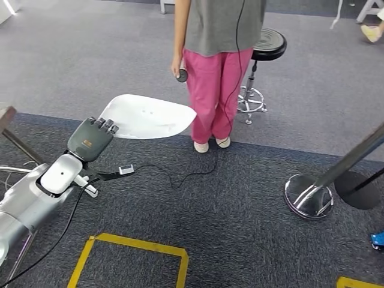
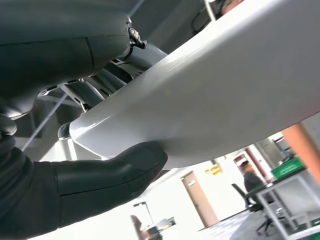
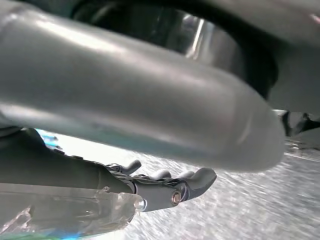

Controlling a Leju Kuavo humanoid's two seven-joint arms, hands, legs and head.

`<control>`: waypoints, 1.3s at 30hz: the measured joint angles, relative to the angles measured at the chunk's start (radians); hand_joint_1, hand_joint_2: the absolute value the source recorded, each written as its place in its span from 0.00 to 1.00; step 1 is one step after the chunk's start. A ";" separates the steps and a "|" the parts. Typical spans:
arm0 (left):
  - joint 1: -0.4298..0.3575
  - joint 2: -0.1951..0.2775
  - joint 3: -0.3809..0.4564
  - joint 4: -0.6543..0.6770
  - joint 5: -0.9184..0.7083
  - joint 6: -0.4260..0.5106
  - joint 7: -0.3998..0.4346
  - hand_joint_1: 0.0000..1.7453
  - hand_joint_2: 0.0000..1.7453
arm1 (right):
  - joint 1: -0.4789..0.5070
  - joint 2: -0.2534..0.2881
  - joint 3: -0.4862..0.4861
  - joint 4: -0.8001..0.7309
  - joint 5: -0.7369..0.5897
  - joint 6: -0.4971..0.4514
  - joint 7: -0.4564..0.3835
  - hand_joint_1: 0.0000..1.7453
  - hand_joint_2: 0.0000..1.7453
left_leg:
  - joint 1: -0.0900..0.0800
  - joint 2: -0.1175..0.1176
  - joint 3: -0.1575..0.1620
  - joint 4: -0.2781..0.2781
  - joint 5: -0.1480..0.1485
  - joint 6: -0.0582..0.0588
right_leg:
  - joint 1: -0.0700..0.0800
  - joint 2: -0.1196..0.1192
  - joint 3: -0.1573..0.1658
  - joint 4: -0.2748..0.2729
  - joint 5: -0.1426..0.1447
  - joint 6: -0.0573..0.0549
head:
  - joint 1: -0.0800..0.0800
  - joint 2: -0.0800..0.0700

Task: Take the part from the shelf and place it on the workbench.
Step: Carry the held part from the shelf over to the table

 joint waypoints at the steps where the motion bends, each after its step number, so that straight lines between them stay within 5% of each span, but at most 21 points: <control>1: 0.001 -0.001 0.000 0.000 0.000 0.000 0.000 1.00 1.00 | 0.000 0.000 0.000 0.000 0.000 0.000 -0.008 0.00 0.00 | 0.000 -0.016 0.000 0.001 0.000 0.000 | 0.000 0.001 0.000 -0.010 0.018 -0.001 | 0.001 0.000; 4: 0.002 -0.003 0.000 0.000 0.000 0.000 0.000 1.00 1.00 | 0.000 0.000 0.000 0.000 0.000 0.000 -0.018 0.00 0.00 | 0.003 -0.061 -0.003 0.007 -0.001 -0.009 | -0.011 0.053 0.085 -0.201 0.117 0.000 | 0.002 0.000; 6: 0.007 0.001 0.001 -0.001 0.000 0.001 0.003 1.00 1.00 | 0.002 0.001 0.000 0.000 0.000 -0.001 -0.017 0.00 0.00 | 0.005 -0.084 -0.011 0.011 0.002 -0.021 | -0.017 0.093 0.122 -0.274 0.137 -0.001 | 0.002 0.000; 9: 0.032 0.021 0.003 -0.008 0.000 0.002 0.012 1.00 1.00 | 0.002 0.003 0.003 0.000 0.001 -0.003 -0.005 0.00 0.00 | 0.011 -0.104 -0.020 0.006 0.009 -0.040 | -0.012 0.072 0.126 -0.282 0.139 -0.020 | 0.001 0.000; 11: 0.046 0.037 0.005 -0.014 0.000 0.003 0.017 1.00 1.00 | 0.003 0.005 0.004 0.000 0.003 -0.005 0.003 0.00 0.00 | 0.009 -0.053 -0.044 0.052 -0.021 -0.047 | -0.012 0.047 0.128 -0.289 0.143 -0.035 | -0.005 0.000; 13: 0.056 0.047 0.010 -0.026 0.000 0.002 0.019 1.00 1.00 | 0.007 0.005 0.005 0.000 0.004 -0.008 0.005 0.00 0.00 | 0.006 0.011 -0.104 0.174 -0.083 -0.052 | -0.007 0.018 0.130 -0.292 0.142 -0.044 | -0.010 0.000; 15: 0.075 0.056 0.018 -0.041 0.000 0.000 0.019 1.00 1.00 | 0.011 0.006 0.007 0.000 0.005 -0.011 0.005 0.00 0.00 | 0.006 0.028 -0.155 0.281 -0.119 -0.055 | -0.005 -0.014 0.130 -0.292 0.140 -0.047 | -0.011 0.000; 16: 0.085 0.063 0.023 -0.046 0.000 -0.001 0.019 1.00 1.00 | 0.011 0.007 0.008 0.000 0.006 -0.012 0.005 0.00 0.00 | 0.007 0.030 -0.158 0.288 -0.111 -0.055 | -0.004 -0.029 0.130 -0.292 0.138 -0.048 | -0.011 0.000; 19: 0.096 0.084 0.038 -0.062 0.000 -0.001 0.019 1.00 1.00 | 0.009 0.012 0.013 0.000 0.006 -0.013 0.005 0.00 0.00 | 0.001 0.075 -0.063 0.118 -0.028 -0.051 | -0.001 -0.071 0.135 -0.291 0.132 -0.042 | -0.012 0.000; 22: 0.097 0.096 0.051 -0.075 0.000 0.000 0.019 1.00 1.00 | 0.005 0.015 0.014 0.000 0.007 -0.014 0.005 0.00 0.00 | -0.011 0.111 -0.003 0.006 -0.006 -0.038 | 0.008 -0.108 0.144 -0.291 0.121 -0.028 | -0.011 0.000; 24: 0.102 0.107 0.054 -0.078 0.000 0.001 0.018 1.00 1.00 | 0.001 0.017 0.015 0.000 0.008 -0.014 0.005 0.00 0.00 | -0.009 0.084 -0.003 0.002 -0.005 -0.027 | 0.007 -0.124 0.151 -0.294 0.116 -0.018 | -0.012 0.000; 26: 0.104 0.116 0.058 -0.081 0.000 0.001 0.018 1.00 1.00 | -0.002 0.020 0.016 -0.001 0.009 -0.015 0.006 0.00 0.00 | -0.002 0.060 0.000 -0.001 -0.003 -0.017 | 0.004 -0.083 0.138 -0.256 0.090 -0.007 | -0.008 0.000; 28: 0.105 0.119 0.063 -0.086 0.000 0.001 0.018 1.00 1.00 | -0.002 0.021 0.019 -0.001 0.010 -0.015 0.004 0.00 0.00 | 0.003 0.036 0.002 -0.002 -0.001 -0.009 | 0.001 -0.021 0.081 -0.136 0.034 -0.001 | -0.002 0.000; 30: 0.112 0.119 0.066 -0.089 0.000 0.001 0.017 1.00 1.00 | 0.000 0.021 0.021 -0.001 0.011 -0.015 -0.002 0.00 0.00 | 0.003 0.008 0.002 -0.002 -0.002 -0.006 | 0.001 -0.002 0.016 -0.017 -0.002 0.000 | 0.002 0.000; 31: 0.117 0.119 0.068 -0.090 0.000 0.000 0.017 1.00 1.00 | 0.000 0.021 0.021 -0.001 0.012 -0.015 -0.006 0.00 0.00 | 0.003 -0.007 0.002 -0.001 -0.002 -0.006 | 0.001 0.000 0.002 -0.004 0.006 0.000 | 0.002 0.000; 33: 0.125 0.120 0.074 -0.094 0.000 -0.001 0.014 1.00 1.00 | 0.000 0.021 0.021 -0.001 0.013 -0.016 -0.015 0.00 0.00 | 0.005 -0.037 0.002 0.000 -0.002 -0.008 | -0.001 0.013 0.032 -0.094 0.072 -0.002 | 0.003 0.000; 35: 0.127 0.122 0.079 -0.099 0.000 -0.001 0.012 1.00 1.00 | 0.000 0.022 0.022 -0.001 0.014 -0.017 -0.015 0.00 0.00 | 0.008 -0.067 -0.002 0.006 -0.003 -0.018 | -0.010 0.068 0.092 -0.228 0.130 -0.003 | 0.003 0.000; 37: 0.130 0.124 0.083 -0.103 0.000 -0.002 0.012 1.00 1.00 | 0.000 0.023 0.022 -0.001 0.014 -0.017 -0.013 0.00 0.00 | 0.011 -0.092 -0.011 0.008 0.000 -0.032 | -0.014 0.103 0.120 -0.282 0.141 -0.006 | 0.003 0.000; 39: 0.136 0.130 0.085 -0.105 0.000 -0.002 0.012 1.00 1.00 | -0.002 0.024 0.022 -0.001 0.014 -0.017 -0.012 0.00 0.00 | 0.016 -0.111 -0.016 0.004 0.006 -0.045 | -0.012 0.084 0.123 -0.285 0.143 -0.018 | 0.003 0.000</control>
